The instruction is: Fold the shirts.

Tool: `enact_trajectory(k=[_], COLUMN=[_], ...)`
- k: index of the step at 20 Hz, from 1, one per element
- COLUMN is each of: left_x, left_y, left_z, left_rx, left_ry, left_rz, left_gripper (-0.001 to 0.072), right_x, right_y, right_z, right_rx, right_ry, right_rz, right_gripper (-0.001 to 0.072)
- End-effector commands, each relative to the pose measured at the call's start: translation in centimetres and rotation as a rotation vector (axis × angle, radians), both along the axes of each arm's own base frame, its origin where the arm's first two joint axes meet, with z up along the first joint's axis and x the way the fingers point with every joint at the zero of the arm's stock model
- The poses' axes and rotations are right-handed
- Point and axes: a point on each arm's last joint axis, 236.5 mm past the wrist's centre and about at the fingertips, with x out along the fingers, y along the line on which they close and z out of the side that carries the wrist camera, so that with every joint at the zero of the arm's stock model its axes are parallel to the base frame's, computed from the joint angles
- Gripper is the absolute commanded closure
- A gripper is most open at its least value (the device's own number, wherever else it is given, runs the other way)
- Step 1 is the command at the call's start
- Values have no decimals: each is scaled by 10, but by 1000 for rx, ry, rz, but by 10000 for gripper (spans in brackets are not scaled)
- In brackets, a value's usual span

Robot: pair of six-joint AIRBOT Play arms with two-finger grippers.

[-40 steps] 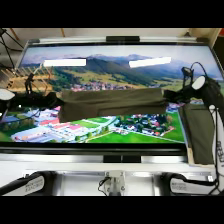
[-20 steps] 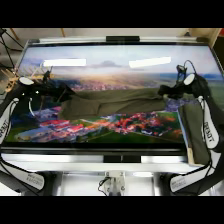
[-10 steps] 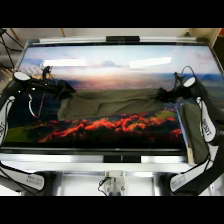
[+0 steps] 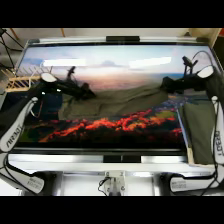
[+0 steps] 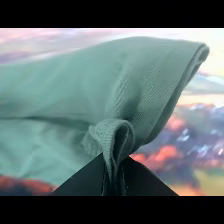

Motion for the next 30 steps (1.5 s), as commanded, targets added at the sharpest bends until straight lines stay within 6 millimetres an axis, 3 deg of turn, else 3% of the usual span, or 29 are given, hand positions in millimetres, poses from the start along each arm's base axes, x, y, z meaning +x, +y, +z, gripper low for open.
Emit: enact_trajectory(k=[1,4,7,10,12,13,15,18,20,22,25,27,30], left_x=[-1,-3,-20,-48,-42,-34,-12,15,34,54,68,64,53], left_y=[-86,-134,-184,-224,-235,-230,-205,-136,-78,-12,93,150,201], left_z=[-11,-22,-30,-47,-41,-35,-18,19,57,100,148,162,168], left_rx=[-68,-93,-154,-198,-251,-260,-232,-119,-46,15,112,166,187], left_ry=[-52,-63,-9,96,95,76,4,-127,-227,-324,-413,-418,-383], left_rz=[43,57,19,-20,-11,-3,-1,-46,-41,19,138,199,248], left_gripper=[661,661,662,662,662,663,665,666,665,665,664,664,664], right_x=[-36,-62,-76,-80,-81,-81,-77,-63,-47,-35,-35,-39,-45], right_y=[13,29,44,47,53,53,51,75,110,159,231,271,315], right_z=[79,136,177,191,196,196,194,178,163,147,120,101,62], right_rx=[16,70,139,161,191,194,191,212,234,283,359,392,385], right_ry=[-80,-164,-246,-277,-280,-280,-280,-252,-248,-243,-194,-163,-120], right_rz=[17,6,6,-8,-3,-3,-11,20,60,105,179,211,237], right_gripper=[649,649,649,649,649,649,649,649,649,649,649,649,649])
